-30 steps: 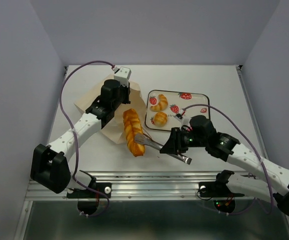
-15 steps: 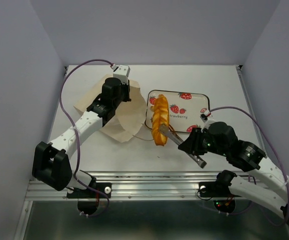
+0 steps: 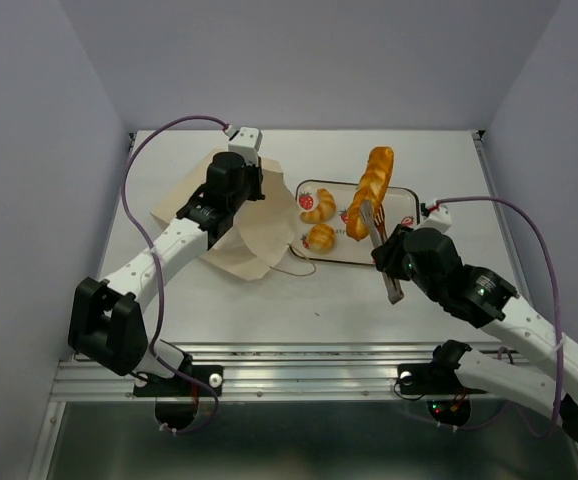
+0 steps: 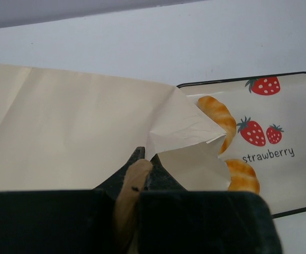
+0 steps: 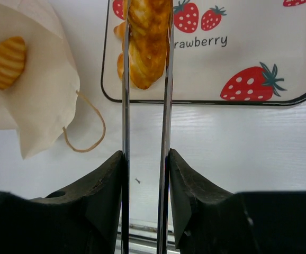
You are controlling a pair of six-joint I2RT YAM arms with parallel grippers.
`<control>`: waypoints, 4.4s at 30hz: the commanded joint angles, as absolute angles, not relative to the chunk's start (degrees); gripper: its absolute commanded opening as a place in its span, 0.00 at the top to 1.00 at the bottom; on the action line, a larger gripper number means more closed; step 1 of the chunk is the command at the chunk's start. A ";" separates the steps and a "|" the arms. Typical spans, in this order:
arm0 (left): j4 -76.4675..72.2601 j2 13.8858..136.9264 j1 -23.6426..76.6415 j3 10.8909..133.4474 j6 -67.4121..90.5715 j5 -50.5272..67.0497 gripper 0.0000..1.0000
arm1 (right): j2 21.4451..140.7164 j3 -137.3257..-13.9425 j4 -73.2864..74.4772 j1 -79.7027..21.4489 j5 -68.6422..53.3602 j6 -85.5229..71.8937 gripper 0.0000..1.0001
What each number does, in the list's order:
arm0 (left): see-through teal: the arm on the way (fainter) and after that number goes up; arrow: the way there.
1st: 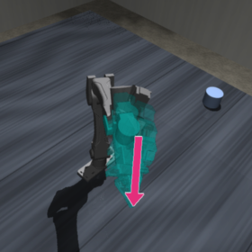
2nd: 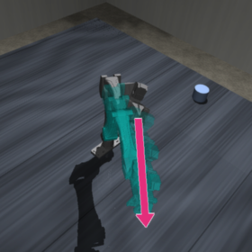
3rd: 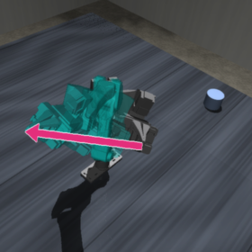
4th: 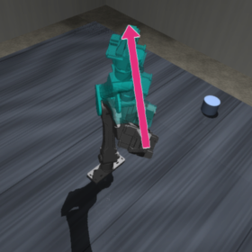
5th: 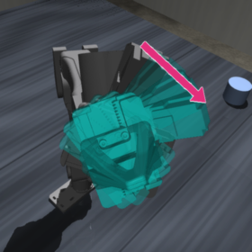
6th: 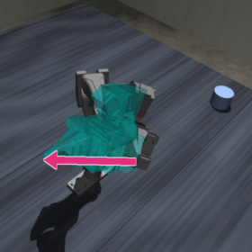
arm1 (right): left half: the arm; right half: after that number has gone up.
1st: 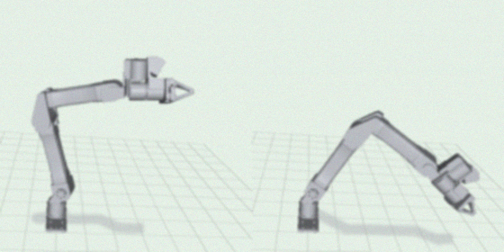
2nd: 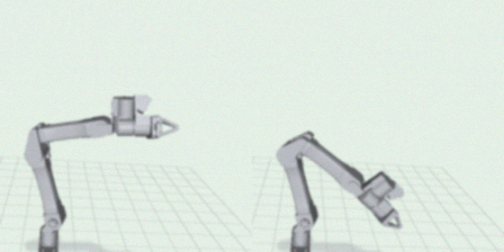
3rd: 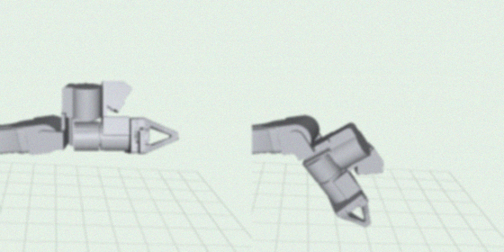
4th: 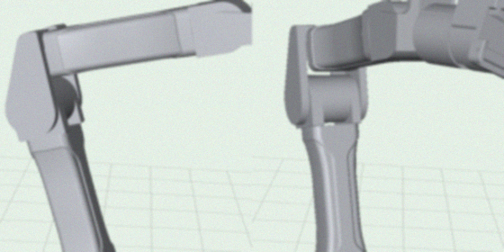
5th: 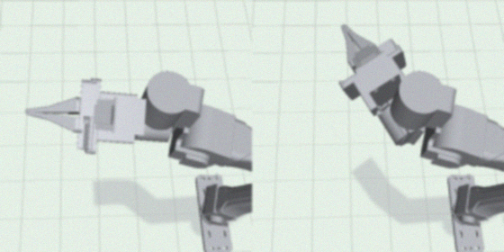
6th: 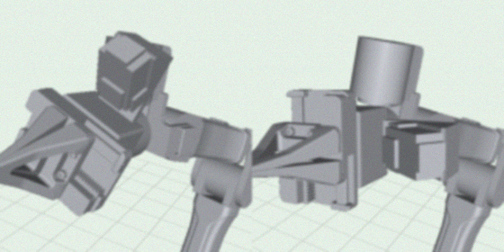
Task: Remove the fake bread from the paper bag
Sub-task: Place the fake bread in the container, then take out the fake bread from the paper bag.
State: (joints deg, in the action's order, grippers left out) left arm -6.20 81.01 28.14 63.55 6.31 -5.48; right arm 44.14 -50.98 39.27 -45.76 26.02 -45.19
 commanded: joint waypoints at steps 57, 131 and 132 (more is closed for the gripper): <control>-7.73 78.49 28.30 64.78 3.60 -5.89 1.00 | 52.21 -29.44 7.73 -22.41 6.41 -62.67 0.36; -9.05 78.83 28.30 63.72 4.30 10.11 1.00 | 86.21 -60.29 -5.45 -42.10 -7.82 -45.17 0.41; -9.14 79.19 28.21 63.81 4.92 10.02 1.00 | 87.00 -60.81 -5.71 -42.10 -7.74 -45.78 0.40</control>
